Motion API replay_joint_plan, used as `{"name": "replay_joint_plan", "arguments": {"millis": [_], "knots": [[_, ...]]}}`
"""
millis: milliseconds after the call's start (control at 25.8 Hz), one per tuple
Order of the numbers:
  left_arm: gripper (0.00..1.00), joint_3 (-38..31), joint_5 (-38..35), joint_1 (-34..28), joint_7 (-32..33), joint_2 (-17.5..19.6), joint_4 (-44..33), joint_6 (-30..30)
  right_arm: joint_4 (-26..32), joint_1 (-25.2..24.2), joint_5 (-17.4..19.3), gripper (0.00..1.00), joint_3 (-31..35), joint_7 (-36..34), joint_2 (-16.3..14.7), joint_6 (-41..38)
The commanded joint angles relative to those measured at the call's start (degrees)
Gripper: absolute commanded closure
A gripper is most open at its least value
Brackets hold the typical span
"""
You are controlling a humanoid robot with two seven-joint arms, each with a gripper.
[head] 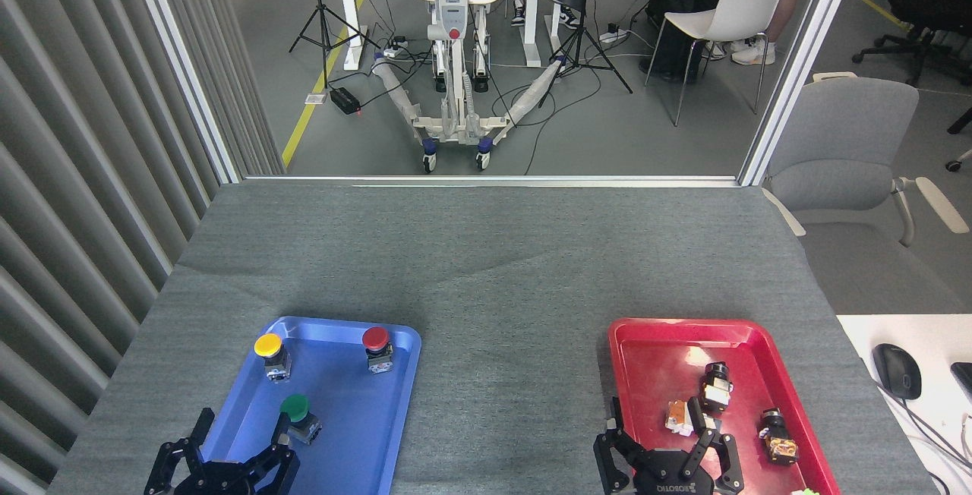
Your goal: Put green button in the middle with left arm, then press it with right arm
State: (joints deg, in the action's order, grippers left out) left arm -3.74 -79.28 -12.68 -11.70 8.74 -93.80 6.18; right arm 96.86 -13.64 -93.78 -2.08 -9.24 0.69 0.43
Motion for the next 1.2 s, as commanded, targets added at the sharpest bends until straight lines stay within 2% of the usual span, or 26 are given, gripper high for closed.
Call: {"name": "replay_joint_plan", "arguments": {"millis": [0, 1163], "knots": [[0.01, -0.04, -0.08, 0.02, 0.02, -0.04, 0.29, 0.06, -0.01, -0.07, 0.0, 0.0, -0.03, 0.01, 0.01, 0.01], [0.01, 0.05, -0.26, 0.9, 0.37, 0.05, 3.01, 1.82, 1.22, -0.16, -0.09, 0.0, 0.32, 0.1, 0.1, -0.51]]}}
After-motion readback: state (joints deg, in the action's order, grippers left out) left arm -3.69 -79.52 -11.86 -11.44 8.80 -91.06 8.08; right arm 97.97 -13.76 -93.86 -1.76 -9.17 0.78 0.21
